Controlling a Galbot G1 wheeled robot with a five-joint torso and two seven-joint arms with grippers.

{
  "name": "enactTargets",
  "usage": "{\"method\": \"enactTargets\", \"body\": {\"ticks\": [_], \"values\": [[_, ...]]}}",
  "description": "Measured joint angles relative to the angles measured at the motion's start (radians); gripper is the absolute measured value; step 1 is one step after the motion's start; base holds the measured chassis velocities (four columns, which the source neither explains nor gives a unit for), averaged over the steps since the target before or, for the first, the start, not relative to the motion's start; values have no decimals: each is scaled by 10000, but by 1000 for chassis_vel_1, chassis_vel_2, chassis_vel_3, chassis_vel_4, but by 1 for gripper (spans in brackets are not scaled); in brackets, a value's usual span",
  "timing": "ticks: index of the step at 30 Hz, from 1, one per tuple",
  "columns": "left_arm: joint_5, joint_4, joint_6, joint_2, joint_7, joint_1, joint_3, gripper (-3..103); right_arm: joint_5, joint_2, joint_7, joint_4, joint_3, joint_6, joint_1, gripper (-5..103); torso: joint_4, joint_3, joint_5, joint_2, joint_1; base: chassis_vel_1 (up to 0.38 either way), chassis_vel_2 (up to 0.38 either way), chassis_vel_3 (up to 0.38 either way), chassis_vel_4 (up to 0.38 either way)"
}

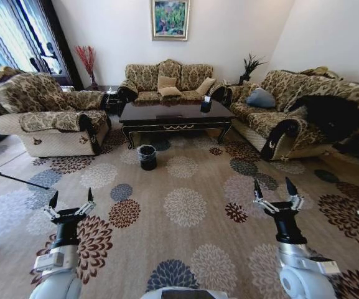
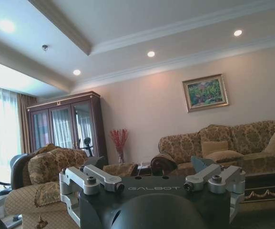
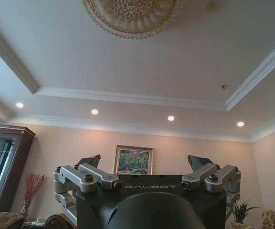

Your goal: Move to the front of the table and pick up the trash from the floor, then place it into the trash bin.

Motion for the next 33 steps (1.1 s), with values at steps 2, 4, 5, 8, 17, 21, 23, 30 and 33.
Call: {"method": "enactTargets", "body": {"ticks": [2, 4, 5, 8, 17, 21, 23, 30, 33], "values": [[-1, 0, 0, 0, 0, 0, 0, 100, 0, 0, 0, 0, 0, 0, 0, 100, 0, 26, 0, 54, 28, 0, 0, 0, 0], [0, 0, 0, 0, 0, 0, 0, 100, 0, 0, 0, 0, 0, 0, 0, 100, 0, 91, 0, 172, 82, 0, 0, 0, 0], [0, 0, 0, 0, 0, 0, 0, 100, 0, 0, 0, 0, 0, 0, 0, 100, 0, 91, 0, 172, 82, 0, 0, 0, 0], [0, 0, 0, 0, 0, 0, 0, 100, 0, 0, 0, 0, 0, 0, 0, 100, 0, 205, 0, 367, 162, 0, 0, 0, 0], [-1, -1, 0, 0, 0, 0, 0, 100, 0, 0, 0, 0, 0, 0, 0, 100, 0, 430, 0, 769, 340, 0, 0, 0, 0], [0, 0, 0, 0, 0, 0, 0, 100, 0, 0, 0, 0, 0, 0, 0, 100, 0, 522, 0, 940, 420, 0, 0, 0, 0], [0, 0, 0, 1, 0, 0, 0, 100, 0, 0, 0, 0, 0, 0, 0, 100, 0, 597, 0, 1068, 471, 0, 0, 0, 0], [0, 0, 0, 0, 0, 0, 0, 100, 0, 0, 0, 0, 0, 0, 0, 100, 0, 798, 0, 1431, 636, 0, 0, 0, 0], [0, 0, 0, 0, 0, 0, 0, 100, 0, 0, 0, 0, 0, 0, 0, 100, 0, 865, 0, 1555, 689, 0, 0, 0, 0]]}}
